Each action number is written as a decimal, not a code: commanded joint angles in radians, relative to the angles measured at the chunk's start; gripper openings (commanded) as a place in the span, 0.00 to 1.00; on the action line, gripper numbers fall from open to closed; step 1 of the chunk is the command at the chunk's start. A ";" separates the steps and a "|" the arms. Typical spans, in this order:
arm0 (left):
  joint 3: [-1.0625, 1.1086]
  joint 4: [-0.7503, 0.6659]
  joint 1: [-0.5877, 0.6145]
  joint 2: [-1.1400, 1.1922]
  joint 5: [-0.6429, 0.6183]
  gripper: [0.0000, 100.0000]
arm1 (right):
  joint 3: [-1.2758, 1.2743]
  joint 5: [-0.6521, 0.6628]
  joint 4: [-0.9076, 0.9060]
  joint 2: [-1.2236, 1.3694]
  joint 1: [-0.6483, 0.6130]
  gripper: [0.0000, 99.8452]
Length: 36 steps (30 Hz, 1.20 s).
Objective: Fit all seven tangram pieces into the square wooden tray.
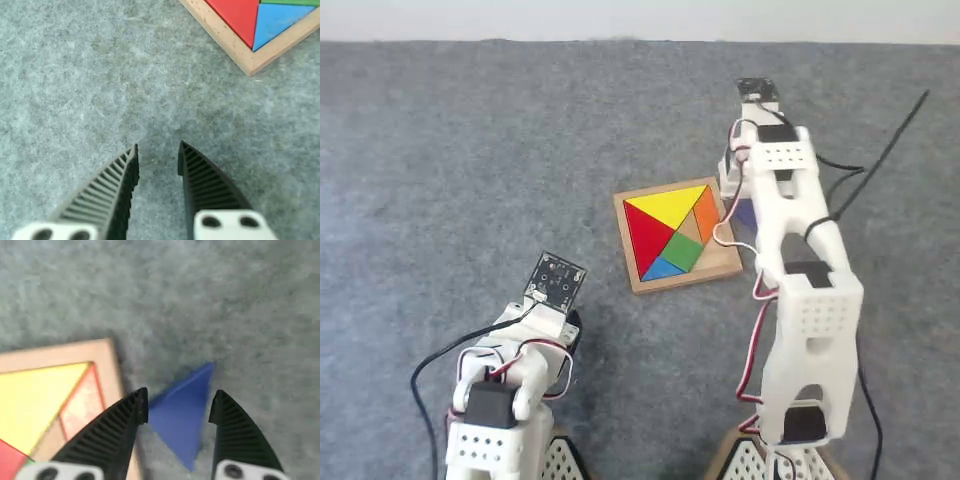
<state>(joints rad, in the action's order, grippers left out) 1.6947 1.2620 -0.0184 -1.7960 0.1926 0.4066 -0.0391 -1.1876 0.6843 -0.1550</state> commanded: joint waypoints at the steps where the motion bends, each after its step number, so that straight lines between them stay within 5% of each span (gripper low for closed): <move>1: -0.012 0.003 0.002 -0.021 -0.008 0.12 | 0.106 -0.110 -0.015 0.036 -0.033 0.21; 17: -0.012 0.003 0.002 -0.021 -0.008 0.12 | 0.181 -0.127 -0.119 0.145 -0.021 0.21; 21: -0.012 0.003 0.002 -0.021 -0.008 0.12 | 0.181 -0.005 -0.213 0.137 -0.028 0.21; 30: -0.012 0.003 0.002 -0.021 -0.008 0.12 | 0.178 0.009 -0.302 0.143 -0.041 0.21; 36: -0.012 0.003 0.002 -0.021 -0.008 0.12 | 0.180 0.130 -0.363 0.142 -0.081 0.21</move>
<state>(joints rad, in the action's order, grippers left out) 1.6947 1.2620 -0.0184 -1.7960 0.1926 0.5846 0.0115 -1.4853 0.8332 -0.1841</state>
